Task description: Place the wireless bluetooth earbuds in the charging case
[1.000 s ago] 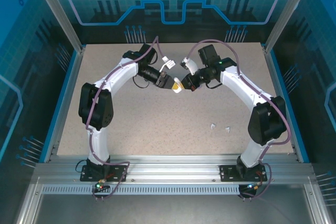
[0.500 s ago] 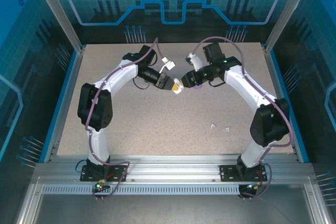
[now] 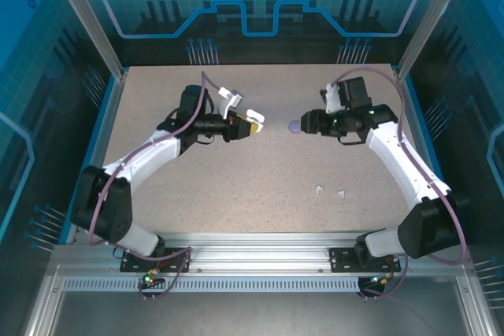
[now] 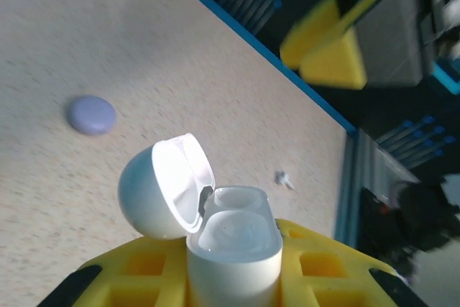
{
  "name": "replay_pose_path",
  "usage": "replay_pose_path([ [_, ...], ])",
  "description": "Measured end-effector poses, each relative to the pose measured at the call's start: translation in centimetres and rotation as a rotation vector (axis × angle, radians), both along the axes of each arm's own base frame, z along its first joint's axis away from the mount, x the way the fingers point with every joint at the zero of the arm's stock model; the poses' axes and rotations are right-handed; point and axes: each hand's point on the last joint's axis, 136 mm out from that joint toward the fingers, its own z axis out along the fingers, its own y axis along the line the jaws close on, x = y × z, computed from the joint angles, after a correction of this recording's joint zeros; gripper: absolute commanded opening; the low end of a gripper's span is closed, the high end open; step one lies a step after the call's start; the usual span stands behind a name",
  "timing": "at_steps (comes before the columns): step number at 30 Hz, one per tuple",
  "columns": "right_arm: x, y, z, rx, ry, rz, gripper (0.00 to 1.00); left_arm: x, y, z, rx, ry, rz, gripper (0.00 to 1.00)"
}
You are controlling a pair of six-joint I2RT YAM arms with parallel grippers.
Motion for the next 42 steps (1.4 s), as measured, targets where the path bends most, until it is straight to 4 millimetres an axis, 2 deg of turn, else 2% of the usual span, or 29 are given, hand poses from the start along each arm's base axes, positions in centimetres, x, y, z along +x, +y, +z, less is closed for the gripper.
replay_pose_path([
  [4, -3.0, -1.7, -5.5, -0.1, 0.182, -0.104, 0.6, 0.8, 0.6, 1.6, -0.008, -0.156, 0.129, 0.0],
  [6, -4.3, -2.4, -7.5, -0.143, 0.249, -0.154, 0.6, 0.6, 0.2, 2.6, -0.011, -0.244, 0.165, 0.0],
  [10, -6.7, -3.4, -10.8, -0.207, 0.352, -0.244, 0.6, -0.4, -0.7, 5.0, -0.043, -0.411, 0.216, 0.0],
  [13, -7.8, -3.5, -12.4, -0.247, 0.399, -0.289, 0.6, -0.3, -0.3, 6.4, -0.067, -0.502, 0.277, 0.0],
  [21, -10.0, -3.7, -15.4, -0.319, 0.49, -0.387, 0.6, 0.2, 0.7, 9.6, -0.134, -0.646, 0.409, 0.0],
  [28, -10.4, -3.5, -18.0, -0.378, 0.555, -0.414, 0.56, 0.0, 1.2, 11.4, -0.196, -0.686, 0.453, 0.0],
  [36, -10.4, -3.8, -18.8, -0.419, 0.56, -0.424, 0.53, -1.0, 1.3, 13.0, -0.236, -0.723, 0.451, 0.0],
  [42, -9.9, -3.9, -18.7, -0.43, 0.546, -0.43, 0.48, -1.2, 1.4, 12.5, -0.231, -0.718, 0.449, 0.0],
])
